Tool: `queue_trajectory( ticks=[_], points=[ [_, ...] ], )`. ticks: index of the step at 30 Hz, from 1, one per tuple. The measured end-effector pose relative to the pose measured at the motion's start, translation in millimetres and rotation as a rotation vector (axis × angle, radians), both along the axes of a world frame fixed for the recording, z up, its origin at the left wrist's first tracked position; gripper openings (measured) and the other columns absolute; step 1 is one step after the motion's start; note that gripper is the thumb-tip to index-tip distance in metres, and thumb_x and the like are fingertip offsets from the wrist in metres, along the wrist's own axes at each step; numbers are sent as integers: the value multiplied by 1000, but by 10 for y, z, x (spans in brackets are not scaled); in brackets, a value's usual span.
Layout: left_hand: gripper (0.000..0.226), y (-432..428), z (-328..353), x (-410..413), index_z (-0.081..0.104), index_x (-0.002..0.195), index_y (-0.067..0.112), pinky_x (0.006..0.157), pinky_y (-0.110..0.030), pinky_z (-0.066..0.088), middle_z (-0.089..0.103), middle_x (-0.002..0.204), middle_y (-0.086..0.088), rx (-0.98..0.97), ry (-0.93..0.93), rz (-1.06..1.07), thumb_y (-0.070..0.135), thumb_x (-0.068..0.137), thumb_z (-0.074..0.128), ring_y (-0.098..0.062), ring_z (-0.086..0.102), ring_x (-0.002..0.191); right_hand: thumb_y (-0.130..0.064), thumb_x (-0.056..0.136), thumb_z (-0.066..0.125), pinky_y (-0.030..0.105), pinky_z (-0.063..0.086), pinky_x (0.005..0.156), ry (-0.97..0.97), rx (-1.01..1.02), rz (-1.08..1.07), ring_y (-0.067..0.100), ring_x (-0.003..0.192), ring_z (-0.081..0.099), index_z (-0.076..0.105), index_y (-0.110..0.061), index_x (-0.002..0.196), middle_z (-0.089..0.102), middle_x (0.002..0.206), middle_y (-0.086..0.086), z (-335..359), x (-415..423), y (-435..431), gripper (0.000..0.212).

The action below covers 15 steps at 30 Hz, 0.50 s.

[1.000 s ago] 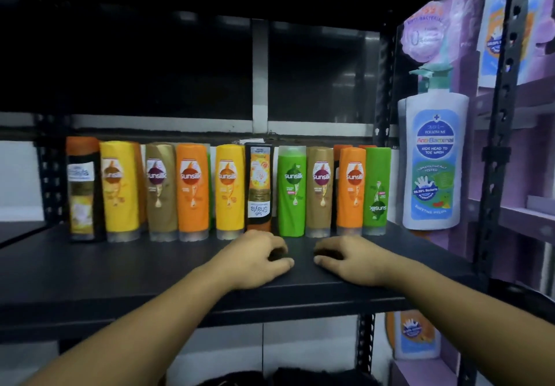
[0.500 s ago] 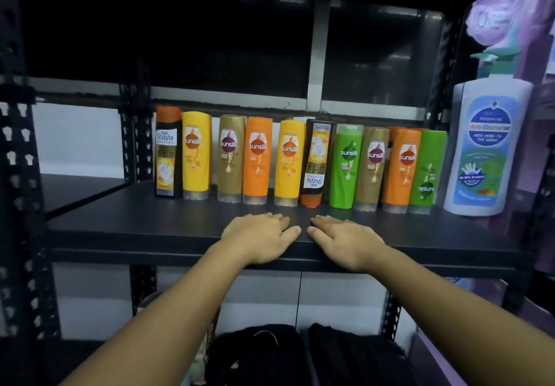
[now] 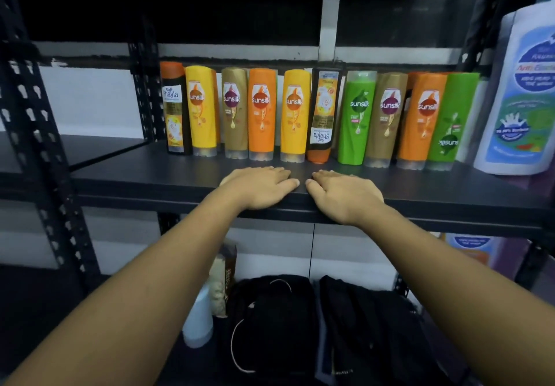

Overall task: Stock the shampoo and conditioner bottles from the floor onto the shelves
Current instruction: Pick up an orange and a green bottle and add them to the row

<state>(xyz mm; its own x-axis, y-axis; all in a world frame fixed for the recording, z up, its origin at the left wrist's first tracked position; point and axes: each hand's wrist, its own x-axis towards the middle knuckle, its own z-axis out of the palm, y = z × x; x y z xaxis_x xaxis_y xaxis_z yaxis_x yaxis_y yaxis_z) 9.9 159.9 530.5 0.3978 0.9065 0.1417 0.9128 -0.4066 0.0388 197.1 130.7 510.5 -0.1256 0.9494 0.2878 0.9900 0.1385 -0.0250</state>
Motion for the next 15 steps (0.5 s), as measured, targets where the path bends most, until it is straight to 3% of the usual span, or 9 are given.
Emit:
queue_trajectory(
  ticks=[12,15],
  points=[
    [60,-1,-45,-11,33,158,37,113,-45,35,29,167,11,63,15,-20,61,106,18,-22,35,150,-45,105,22,38,38,103,6,150,-30,20,132,49,60,-21,130,59,140,-2,-89,-24,1,52],
    [60,80,-102,-37,36,157,35,118,-46,32,29,167,10,92,-7,-52,60,106,17,-18,31,152,-45,105,24,35,40,100,-8,223,-66,18,129,53,62,-24,127,62,135,-5,-133,-33,26,49]
  ],
)
